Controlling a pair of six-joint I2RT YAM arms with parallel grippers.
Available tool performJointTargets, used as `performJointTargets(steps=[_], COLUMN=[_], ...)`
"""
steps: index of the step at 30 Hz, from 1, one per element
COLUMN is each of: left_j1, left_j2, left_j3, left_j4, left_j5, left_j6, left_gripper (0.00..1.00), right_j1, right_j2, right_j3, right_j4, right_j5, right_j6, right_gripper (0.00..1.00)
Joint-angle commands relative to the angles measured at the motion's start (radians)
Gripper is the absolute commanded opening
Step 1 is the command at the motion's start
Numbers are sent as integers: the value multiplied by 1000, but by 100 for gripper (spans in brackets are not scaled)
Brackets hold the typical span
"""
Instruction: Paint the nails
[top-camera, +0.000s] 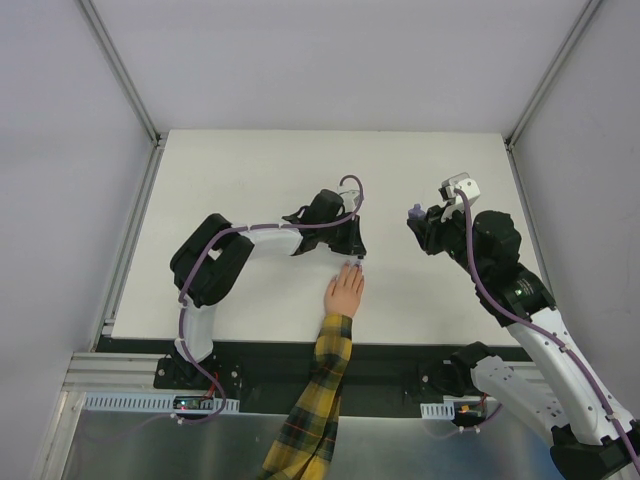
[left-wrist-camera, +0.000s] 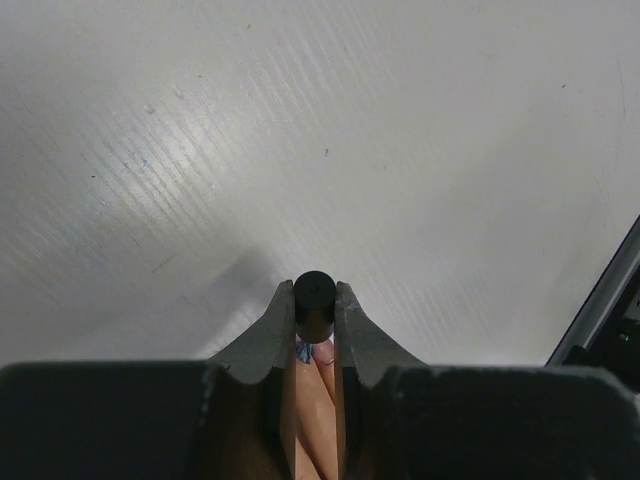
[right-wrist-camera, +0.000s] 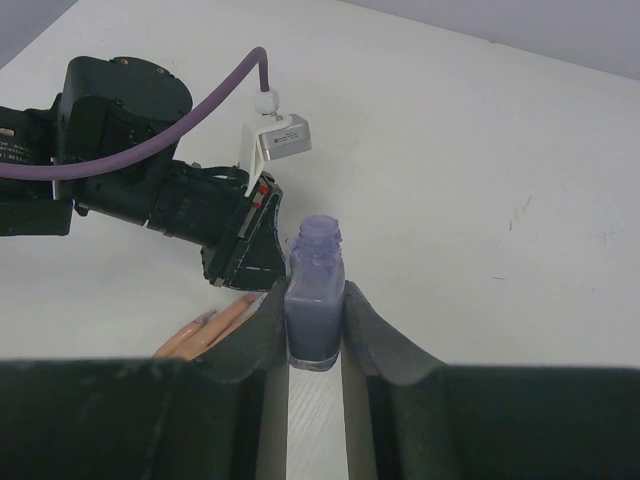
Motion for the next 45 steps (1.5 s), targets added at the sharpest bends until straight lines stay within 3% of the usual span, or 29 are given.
performJointTargets(steps=[1, 45], left_j1=[4, 39], left_j2=[4, 33], left_j3=[28, 42], left_j4=[21, 41], left_j5=[5, 5], left_j6=[1, 6], left_gripper=[0, 0], right_j1=[-5, -13], right_j2=[-1, 26], right_j3=[10, 13], right_j4=[59, 62], right_j5=[-10, -23], right_j6=[7, 12], right_gripper=[1, 0])
